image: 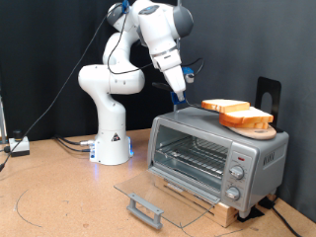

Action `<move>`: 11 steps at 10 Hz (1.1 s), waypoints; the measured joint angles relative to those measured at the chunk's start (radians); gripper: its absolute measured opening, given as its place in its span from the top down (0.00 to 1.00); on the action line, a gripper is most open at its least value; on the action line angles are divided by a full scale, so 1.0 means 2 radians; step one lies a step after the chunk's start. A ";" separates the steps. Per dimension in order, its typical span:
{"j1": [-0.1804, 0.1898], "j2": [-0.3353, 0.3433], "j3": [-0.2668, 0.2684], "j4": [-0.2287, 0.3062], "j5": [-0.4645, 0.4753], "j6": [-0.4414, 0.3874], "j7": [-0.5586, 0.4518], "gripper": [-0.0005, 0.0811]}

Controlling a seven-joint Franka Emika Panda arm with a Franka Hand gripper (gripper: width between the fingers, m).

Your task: Make a piece of toast with the oven

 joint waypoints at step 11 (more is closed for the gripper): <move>-0.014 -0.024 0.030 0.004 0.023 0.077 0.002 0.42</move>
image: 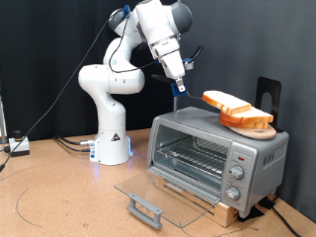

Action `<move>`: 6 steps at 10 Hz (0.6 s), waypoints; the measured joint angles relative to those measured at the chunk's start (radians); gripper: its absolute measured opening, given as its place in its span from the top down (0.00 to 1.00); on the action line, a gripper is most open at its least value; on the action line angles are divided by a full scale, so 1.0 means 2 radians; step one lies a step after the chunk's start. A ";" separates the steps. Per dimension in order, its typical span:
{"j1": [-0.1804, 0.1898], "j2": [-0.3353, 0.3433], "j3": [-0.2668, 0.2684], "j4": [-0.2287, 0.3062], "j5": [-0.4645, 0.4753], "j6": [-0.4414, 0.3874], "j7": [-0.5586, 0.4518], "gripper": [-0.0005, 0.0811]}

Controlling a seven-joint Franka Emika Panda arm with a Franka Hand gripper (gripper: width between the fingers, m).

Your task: Make a piece of toast with the oven

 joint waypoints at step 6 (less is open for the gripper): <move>-0.051 0.067 0.060 0.027 0.029 0.073 -0.002 0.42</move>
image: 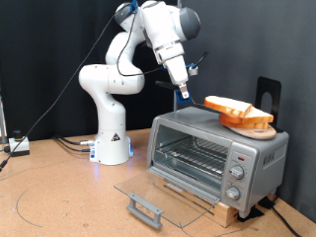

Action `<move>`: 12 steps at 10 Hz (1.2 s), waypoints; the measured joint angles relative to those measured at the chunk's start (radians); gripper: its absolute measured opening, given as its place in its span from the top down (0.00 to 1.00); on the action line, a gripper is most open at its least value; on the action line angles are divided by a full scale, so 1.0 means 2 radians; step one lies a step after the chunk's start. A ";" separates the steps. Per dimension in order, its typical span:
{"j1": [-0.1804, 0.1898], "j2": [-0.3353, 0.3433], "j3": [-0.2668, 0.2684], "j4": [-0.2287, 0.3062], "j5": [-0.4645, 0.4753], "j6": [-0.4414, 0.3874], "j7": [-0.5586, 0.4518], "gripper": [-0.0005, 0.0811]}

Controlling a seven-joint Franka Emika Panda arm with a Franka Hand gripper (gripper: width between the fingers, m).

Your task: Make a piece of toast with the oven

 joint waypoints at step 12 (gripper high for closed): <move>-0.006 0.073 0.050 0.034 0.131 0.081 -0.079 0.42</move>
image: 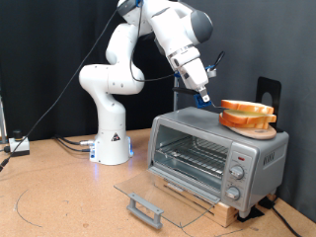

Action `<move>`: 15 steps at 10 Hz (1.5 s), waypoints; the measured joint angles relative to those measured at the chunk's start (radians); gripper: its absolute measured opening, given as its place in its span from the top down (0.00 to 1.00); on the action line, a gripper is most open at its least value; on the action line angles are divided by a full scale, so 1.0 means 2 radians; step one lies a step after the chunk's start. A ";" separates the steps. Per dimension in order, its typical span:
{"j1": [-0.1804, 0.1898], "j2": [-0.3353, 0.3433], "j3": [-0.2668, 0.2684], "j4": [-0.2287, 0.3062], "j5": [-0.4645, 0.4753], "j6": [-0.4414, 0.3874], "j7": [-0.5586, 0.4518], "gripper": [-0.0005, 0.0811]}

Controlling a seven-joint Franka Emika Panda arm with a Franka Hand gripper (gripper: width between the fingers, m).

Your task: Make a piece of toast with the oven

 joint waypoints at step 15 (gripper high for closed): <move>0.012 -0.017 -0.047 -0.051 0.100 -0.063 -0.010 0.42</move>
